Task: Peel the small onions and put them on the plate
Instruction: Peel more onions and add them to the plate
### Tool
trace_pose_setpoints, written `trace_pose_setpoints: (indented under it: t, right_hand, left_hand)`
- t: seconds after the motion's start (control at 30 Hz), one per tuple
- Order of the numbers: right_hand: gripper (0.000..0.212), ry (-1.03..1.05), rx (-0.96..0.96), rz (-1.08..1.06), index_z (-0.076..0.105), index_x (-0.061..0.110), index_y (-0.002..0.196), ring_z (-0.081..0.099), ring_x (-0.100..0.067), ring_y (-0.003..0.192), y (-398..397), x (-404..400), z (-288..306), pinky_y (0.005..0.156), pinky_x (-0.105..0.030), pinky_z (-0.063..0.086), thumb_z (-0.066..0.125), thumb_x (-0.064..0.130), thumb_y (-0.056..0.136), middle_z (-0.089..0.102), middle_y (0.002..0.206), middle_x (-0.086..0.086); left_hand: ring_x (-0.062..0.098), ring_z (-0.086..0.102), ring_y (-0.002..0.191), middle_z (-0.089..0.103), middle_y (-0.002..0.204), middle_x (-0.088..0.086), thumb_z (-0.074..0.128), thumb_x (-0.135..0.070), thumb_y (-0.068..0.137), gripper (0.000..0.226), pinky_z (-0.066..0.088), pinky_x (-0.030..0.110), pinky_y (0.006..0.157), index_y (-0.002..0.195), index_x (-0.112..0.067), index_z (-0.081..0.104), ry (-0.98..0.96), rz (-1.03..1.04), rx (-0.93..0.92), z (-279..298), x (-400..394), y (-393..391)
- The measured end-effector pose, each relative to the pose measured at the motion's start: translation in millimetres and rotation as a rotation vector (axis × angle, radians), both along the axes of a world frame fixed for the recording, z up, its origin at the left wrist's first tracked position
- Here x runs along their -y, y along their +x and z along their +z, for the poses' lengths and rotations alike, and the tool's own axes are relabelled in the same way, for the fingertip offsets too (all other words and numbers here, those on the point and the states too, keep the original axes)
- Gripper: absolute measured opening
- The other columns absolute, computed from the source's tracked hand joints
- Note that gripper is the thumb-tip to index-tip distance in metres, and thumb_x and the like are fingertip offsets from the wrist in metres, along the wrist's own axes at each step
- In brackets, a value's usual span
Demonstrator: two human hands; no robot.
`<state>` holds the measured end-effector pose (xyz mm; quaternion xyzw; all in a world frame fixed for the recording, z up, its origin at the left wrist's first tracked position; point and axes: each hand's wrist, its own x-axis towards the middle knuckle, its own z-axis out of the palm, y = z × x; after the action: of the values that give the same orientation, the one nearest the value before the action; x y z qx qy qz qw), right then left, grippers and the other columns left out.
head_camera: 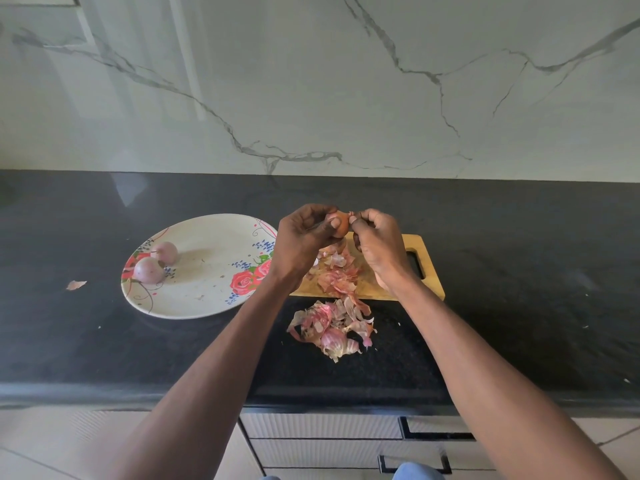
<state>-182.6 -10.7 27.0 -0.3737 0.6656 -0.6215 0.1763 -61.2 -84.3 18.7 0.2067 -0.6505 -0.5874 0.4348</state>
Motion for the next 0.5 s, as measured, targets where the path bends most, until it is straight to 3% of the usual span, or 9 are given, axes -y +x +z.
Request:
trace_pose_setpoints:
  t: [0.2,0.5]
  right_hand:
    - [0.016,-0.039,-0.039,-0.027,0.065,-0.001,0.091,0.05,0.005,0.047,5.9,-4.8,0.8,0.043,-0.011,0.035,0.057,0.01,0.099,0.057,0.069,0.0]
    - [0.015,-0.039,-0.086,-0.009,0.064,0.005,0.092,0.053,0.002,0.054,10.5,-4.0,2.5,0.047,-0.012,0.039,0.056,0.015,0.101,0.06,0.073,0.001]
  left_hand:
    - [0.029,0.074,0.096,0.072,0.11,0.018,0.07,-0.009,0.094,0.026,0.061,0.045,0.086,0.117,0.002,0.065,0.011,-0.008,0.019,-0.3,-2.7,-0.7]
    - [0.031,0.075,0.095,0.071,0.113,0.019,0.069,-0.006,0.094,0.03,0.061,0.044,0.086,0.12,0.002,0.057,0.175,-0.007,-0.059,1.1,-4.5,-5.4]
